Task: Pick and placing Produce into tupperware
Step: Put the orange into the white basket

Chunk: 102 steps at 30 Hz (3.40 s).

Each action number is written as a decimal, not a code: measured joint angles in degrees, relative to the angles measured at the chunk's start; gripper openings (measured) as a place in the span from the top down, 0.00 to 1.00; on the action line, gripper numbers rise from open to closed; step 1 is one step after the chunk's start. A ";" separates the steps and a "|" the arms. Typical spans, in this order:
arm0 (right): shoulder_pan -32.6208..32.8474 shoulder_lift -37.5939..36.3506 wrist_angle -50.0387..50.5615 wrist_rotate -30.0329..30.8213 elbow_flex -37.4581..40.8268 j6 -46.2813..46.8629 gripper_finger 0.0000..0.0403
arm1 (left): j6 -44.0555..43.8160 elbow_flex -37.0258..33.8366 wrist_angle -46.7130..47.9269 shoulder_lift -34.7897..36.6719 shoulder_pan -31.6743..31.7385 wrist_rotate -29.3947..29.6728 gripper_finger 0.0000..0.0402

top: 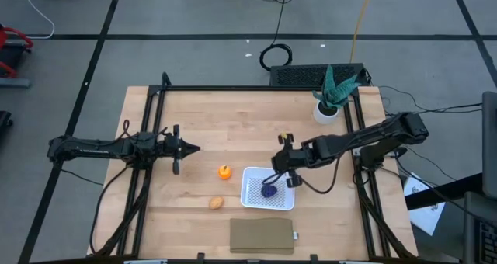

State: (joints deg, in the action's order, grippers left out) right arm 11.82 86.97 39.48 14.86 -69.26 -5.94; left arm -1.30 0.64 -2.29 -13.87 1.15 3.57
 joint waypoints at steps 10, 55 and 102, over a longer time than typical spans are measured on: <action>0.16 -8.92 -1.72 -2.94 1.26 1.15 1.00 | 0.62 0.00 -0.71 -0.01 0.00 0.07 0.94; 5.64 -62.76 -39.28 -4.66 42.06 0.58 1.00 | 1.18 0.04 -0.89 0.00 0.00 1.01 0.94; -4.31 -83.31 -17.04 1.08 42.07 -0.31 1.00 | 1.03 0.00 -0.85 0.00 0.00 1.01 0.94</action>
State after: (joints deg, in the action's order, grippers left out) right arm 7.51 3.65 22.44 15.93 -27.18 -6.25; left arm -0.27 0.64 -3.13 -13.87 1.15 4.58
